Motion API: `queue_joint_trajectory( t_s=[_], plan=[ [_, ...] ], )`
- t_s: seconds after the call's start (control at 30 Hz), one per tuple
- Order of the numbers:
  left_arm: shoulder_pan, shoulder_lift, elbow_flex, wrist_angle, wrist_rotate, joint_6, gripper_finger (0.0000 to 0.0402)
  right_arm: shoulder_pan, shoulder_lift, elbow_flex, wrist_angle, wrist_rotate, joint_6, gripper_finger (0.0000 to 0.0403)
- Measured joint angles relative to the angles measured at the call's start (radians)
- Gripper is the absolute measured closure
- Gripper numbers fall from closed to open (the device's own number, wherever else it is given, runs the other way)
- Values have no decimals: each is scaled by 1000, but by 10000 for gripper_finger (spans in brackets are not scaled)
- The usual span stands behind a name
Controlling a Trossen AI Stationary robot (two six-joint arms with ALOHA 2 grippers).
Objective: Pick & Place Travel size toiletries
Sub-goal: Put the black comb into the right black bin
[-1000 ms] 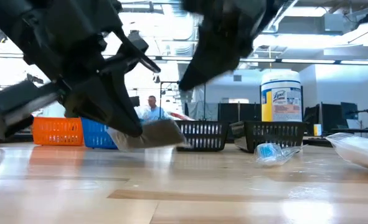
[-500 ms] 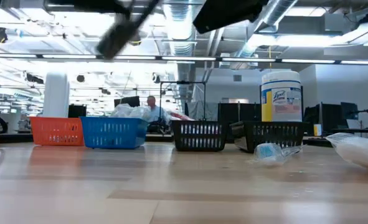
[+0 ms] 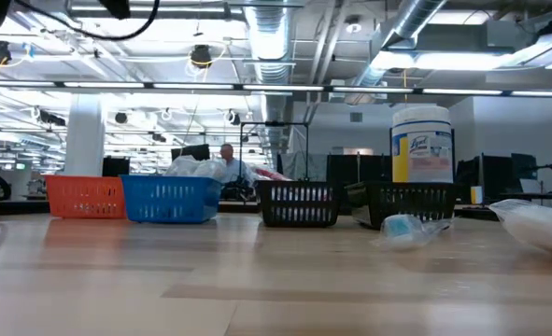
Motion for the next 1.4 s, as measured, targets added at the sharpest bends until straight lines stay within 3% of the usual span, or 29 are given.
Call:
queue_joint_trajectory(
  t_s=[0.1, 0.3, 0.5, 0.87, 0.97, 1.13, 1.27, 1.4],
  plan=[
    [22, -12, -36, 42, 10, -52, 401, -13, -1, -75, 237, -50, -75, 244],
    [27, -12, -43, 44, 58, -99, 401, -82, 0, -295, 746, -233, -76, 255],
    [48, -12, -33, 44, 62, -113, 401, -133, 0, -353, 940, -307, -119, 263],
    [227, -3, 98, 5, 357, -222, 401, -120, -1, -231, 890, -310, -243, 267],
    [232, -3, 115, -65, 380, -222, 401, -121, -10, -152, 730, -308, -284, 263],
    [231, -3, 123, -132, 408, -247, 401, -161, -16, -17, 543, -311, -154, 257],
    [208, -3, 123, -130, 416, -223, 401, -176, -14, -7, 473, -398, -122, 260],
    [199, -3, 123, -122, 416, -215, 401, -175, -14, -7, 447, -412, -120, 270]
  ],
)
